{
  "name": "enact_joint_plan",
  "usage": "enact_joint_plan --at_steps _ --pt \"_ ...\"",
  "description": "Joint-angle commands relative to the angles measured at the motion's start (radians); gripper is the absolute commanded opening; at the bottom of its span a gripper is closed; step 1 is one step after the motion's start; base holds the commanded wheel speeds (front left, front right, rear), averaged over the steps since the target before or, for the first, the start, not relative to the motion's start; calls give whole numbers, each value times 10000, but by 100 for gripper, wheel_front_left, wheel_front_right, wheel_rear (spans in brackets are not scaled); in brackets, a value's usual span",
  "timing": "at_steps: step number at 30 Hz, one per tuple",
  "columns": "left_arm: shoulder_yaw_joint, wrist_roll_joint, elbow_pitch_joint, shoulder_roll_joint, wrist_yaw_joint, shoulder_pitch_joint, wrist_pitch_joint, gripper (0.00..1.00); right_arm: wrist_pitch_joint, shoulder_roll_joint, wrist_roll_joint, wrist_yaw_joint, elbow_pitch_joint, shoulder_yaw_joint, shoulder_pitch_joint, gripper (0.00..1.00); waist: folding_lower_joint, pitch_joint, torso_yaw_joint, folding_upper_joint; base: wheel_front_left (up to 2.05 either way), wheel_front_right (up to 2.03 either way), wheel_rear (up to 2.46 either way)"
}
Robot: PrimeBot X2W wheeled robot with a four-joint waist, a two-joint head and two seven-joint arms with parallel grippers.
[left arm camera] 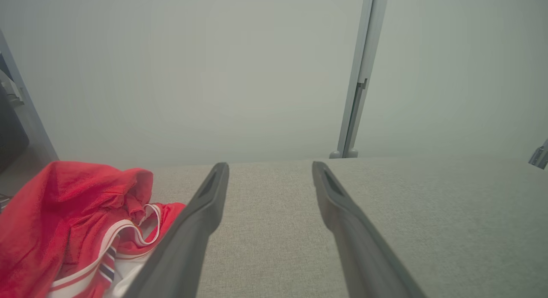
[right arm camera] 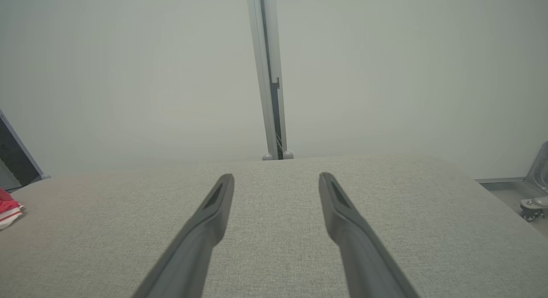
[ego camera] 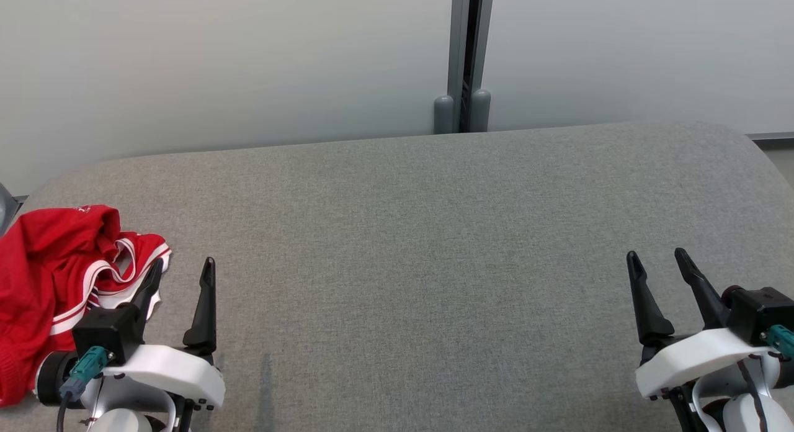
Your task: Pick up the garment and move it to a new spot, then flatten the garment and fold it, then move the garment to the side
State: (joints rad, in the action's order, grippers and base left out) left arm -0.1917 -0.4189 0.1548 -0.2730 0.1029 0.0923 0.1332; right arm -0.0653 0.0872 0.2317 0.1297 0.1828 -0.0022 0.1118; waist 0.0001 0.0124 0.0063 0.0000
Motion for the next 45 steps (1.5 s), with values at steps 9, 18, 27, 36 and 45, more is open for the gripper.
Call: enact_joint_plan --at_steps 9,18,27,36,45 --pt "-45 693 43 -202 161 76 -81 100 -358 -109 -455 17 -258 46 -207 100 -1 -7 -32 0 0 0 0" --pt "-111 1172 122 -315 262 132 -160 100 -597 -225 -708 17 -392 7 -373 100 -1 -20 -38 0 0 0 0" --pt "-174 1526 181 -422 344 177 -217 100 -666 -313 -811 16 -456 5 -532 100 -1 -19 -31 0 0 0 0" --pt "-219 1383 190 -388 402 191 -193 100 -550 -340 -662 17 -416 -82 -571 100 -1 -12 -1 0 0 0 0" --pt "-96 1088 173 -328 369 341 -105 100 -488 -348 -650 17 -679 -67 -492 100 -1 -41 398 0 0 0 0"
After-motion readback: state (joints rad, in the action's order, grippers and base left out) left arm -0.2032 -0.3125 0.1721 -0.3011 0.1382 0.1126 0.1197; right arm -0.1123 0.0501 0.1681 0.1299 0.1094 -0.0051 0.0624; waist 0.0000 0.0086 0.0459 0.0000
